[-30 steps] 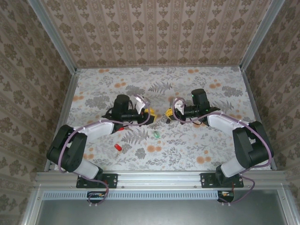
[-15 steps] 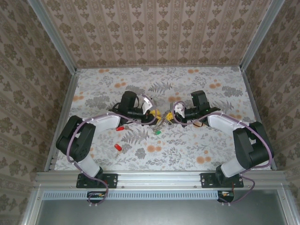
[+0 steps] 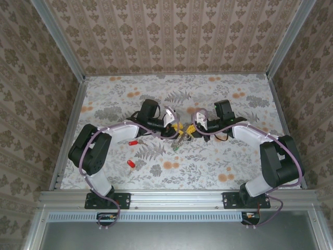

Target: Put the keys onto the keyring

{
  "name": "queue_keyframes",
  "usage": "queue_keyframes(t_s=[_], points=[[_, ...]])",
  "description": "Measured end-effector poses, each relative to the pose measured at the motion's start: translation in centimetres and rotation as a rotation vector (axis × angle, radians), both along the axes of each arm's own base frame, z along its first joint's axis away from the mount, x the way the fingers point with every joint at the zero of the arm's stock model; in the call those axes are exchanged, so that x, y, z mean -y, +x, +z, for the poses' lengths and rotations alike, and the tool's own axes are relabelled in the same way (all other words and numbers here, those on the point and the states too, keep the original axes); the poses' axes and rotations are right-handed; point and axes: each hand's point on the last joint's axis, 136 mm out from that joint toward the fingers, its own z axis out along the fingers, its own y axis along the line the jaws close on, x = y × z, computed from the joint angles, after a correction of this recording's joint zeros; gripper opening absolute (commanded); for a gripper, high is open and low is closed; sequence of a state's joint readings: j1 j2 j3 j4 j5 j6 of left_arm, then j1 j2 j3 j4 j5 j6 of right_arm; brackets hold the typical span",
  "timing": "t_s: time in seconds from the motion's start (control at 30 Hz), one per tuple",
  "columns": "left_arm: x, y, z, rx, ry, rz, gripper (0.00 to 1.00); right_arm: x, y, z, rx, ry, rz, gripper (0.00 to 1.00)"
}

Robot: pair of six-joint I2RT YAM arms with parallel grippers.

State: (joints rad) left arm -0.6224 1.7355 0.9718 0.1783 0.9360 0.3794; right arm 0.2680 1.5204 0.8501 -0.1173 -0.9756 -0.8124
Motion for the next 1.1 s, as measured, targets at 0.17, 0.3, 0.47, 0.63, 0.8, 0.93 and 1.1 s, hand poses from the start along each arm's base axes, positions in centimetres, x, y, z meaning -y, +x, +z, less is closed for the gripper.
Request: queue_keyframes(t_s=[0.17,0.3,0.47,0.63,0.8,0.93,1.1], points=[[0.3,-0.5,-0.5,-0.010,0.005,-0.026,0.36,0.0,0.1,0.2,-0.004,0.007,-0.004,0.00],[0.5,-0.7,-0.7,-0.016,0.004,-0.038,0.37,0.1,0.2,0.2,-0.020,0.010,-0.014,0.00],[0.5,-0.7,-0.5,-0.013,-0.004,-0.042,0.35,0.2,0.4,0.2,-0.029,0.012,-0.022,0.00],[0.5,-0.8,-0.4,-0.017,-0.007,-0.047,0.26,0.1,0.5,0.2,-0.040,0.021,-0.018,0.00],[1.0,-0.4,-0.3,-0.023,-0.019,-0.057,0.25,0.1,0.7,0.2,-0.052,0.030,-0.020,0.00],[1.1,-0.3,-0.1,-0.020,-0.023,-0.057,0.20,0.0,0.7,0.2,-0.055,0.032,-0.019,0.00],[1.2,-0.3,0.0,-0.024,-0.029,-0.060,0.04,0.0,0.8,0.3,-0.054,0.035,-0.018,0.00]])
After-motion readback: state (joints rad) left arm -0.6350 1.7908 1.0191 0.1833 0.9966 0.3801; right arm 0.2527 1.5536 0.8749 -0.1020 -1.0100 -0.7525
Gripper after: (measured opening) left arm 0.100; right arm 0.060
